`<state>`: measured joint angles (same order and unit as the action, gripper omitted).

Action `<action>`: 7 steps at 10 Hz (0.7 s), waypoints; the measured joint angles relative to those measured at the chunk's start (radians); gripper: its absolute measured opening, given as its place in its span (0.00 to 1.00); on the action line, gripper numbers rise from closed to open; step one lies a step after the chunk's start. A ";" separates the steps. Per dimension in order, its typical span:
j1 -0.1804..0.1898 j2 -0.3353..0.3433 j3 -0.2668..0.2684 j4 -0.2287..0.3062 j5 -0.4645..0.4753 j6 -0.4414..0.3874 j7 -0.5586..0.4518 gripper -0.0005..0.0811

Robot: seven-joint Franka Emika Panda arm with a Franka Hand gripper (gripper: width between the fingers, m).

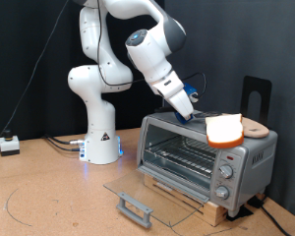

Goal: Make a piece of toast with the oven

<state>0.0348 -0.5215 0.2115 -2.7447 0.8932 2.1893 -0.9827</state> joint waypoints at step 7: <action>-0.018 -0.084 -0.034 -0.023 0.000 -0.092 0.017 0.53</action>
<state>0.0171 -0.6056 0.1772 -2.7675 0.8931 2.0971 -0.9656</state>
